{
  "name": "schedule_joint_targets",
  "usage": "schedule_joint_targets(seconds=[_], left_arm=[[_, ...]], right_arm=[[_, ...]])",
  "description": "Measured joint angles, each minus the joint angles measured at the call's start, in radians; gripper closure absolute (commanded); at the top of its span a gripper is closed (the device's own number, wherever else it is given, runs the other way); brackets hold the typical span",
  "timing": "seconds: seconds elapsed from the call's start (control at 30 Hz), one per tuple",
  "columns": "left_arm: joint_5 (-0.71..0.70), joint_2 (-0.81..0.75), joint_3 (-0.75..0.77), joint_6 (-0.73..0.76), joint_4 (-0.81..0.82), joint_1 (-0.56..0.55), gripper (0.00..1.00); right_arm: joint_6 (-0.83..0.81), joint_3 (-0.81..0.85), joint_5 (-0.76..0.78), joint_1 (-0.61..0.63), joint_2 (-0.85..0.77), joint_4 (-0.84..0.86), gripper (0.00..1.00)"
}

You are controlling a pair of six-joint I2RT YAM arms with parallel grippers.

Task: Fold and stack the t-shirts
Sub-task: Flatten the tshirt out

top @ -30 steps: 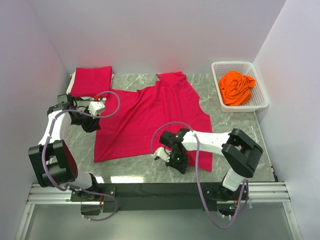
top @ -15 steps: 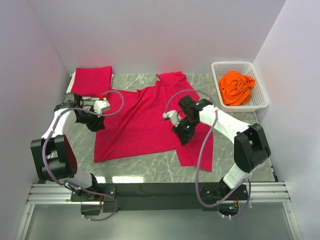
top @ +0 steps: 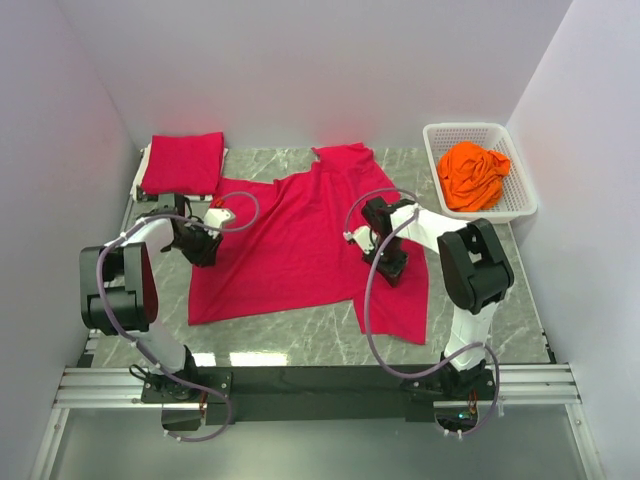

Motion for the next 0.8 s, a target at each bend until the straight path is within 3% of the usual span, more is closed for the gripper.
schedule_joint_targets(seconds=[0.27, 0.47, 0.6, 0.8], left_arm=[[-0.102, -0.046, -0.089, 0.079, 0.010, 0.001, 0.76], [-0.137, -0.109, -0.136, 0.169, -0.117, 0.068, 0.79], [-0.145, -0.085, -0.083, 0.200, -0.256, 0.143, 0.73], [-0.051, 0.025, 0.202, 0.129, -0.335, 0.156, 0.69]], right_arm=[[-0.026, -0.121, -0.027, 0.050, -0.056, -0.086, 0.77], [-0.065, -0.175, -0.154, 0.141, -0.097, -0.185, 0.72], [-0.071, -0.061, -0.209, 0.076, -0.121, -0.235, 0.72], [-0.019, 0.215, -0.183, -0.113, -0.095, -0.153, 0.73]])
